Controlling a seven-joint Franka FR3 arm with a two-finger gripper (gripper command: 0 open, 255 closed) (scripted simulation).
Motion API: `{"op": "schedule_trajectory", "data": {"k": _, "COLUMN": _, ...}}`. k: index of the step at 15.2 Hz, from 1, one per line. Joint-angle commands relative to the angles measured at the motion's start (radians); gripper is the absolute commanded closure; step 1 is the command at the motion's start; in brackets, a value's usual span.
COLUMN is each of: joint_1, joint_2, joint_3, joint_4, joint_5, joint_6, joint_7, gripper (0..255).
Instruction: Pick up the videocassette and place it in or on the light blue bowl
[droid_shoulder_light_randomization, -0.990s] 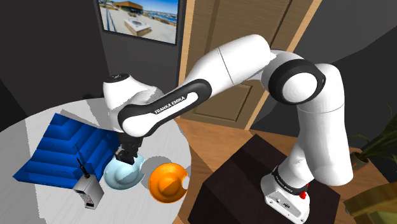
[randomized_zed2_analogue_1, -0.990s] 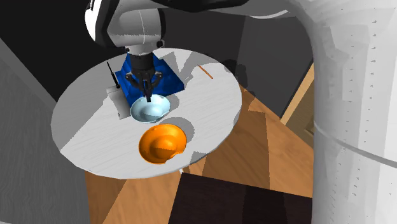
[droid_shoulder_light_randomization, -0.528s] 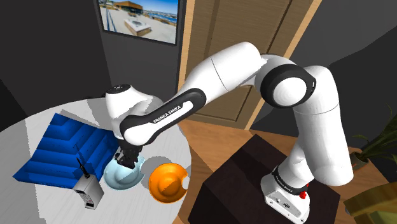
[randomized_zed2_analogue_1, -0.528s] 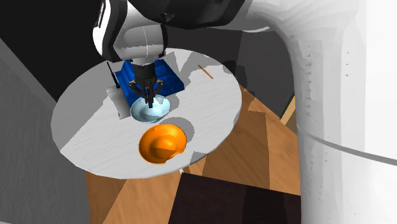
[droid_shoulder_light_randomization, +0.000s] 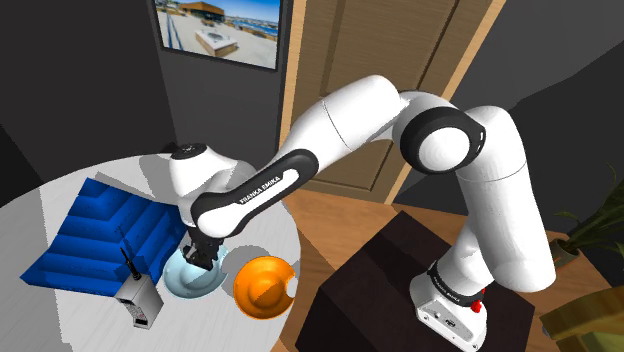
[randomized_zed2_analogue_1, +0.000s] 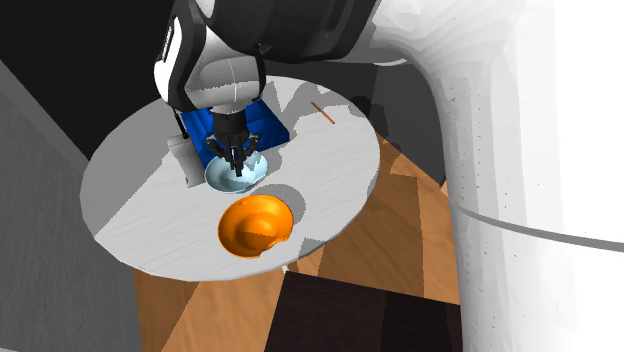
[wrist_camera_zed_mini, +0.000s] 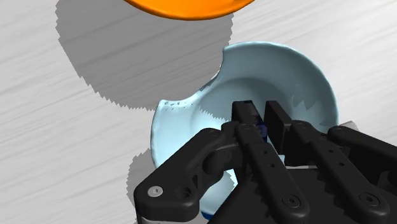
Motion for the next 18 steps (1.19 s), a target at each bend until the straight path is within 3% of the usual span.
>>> {"op": "schedule_trajectory", "data": {"k": 1, "joint_1": 0.0, "joint_2": 0.001, "joint_3": 0.0, "joint_4": 0.0, "joint_5": 0.0, "joint_6": 0.001, "joint_7": 0.0, "gripper": 255}}
{"op": "schedule_trajectory", "data": {"k": 4, "joint_1": 0.0, "joint_2": 0.001, "joint_3": 0.0, "joint_4": 0.0, "joint_5": 0.0, "joint_6": 0.001, "joint_7": 0.0, "gripper": 255}}
{"op": "schedule_trajectory", "data": {"k": 5, "joint_1": 0.0, "joint_2": 0.001, "joint_3": 0.0, "joint_4": 0.0, "joint_5": 0.0, "joint_6": 0.001, "joint_7": 0.0, "gripper": 0}}
{"op": "schedule_trajectory", "data": {"k": 10, "joint_1": 0.0, "joint_2": 0.001, "joint_3": 0.0, "joint_4": 0.0, "joint_5": 0.0, "joint_6": 0.001, "joint_7": 0.0, "gripper": 0}}
{"op": "schedule_trajectory", "data": {"k": 14, "joint_1": -0.014, "joint_2": -0.069, "joint_3": 0.011, "joint_4": 0.023, "joint_5": 0.014, "joint_6": -0.091, "joint_7": -0.008, "gripper": 0}}
{"op": "schedule_trajectory", "data": {"k": 18, "joint_1": -0.014, "joint_2": -0.069, "joint_3": 0.01, "joint_4": 0.023, "joint_5": 0.014, "joint_6": -0.091, "joint_7": -0.008, "gripper": 0}}
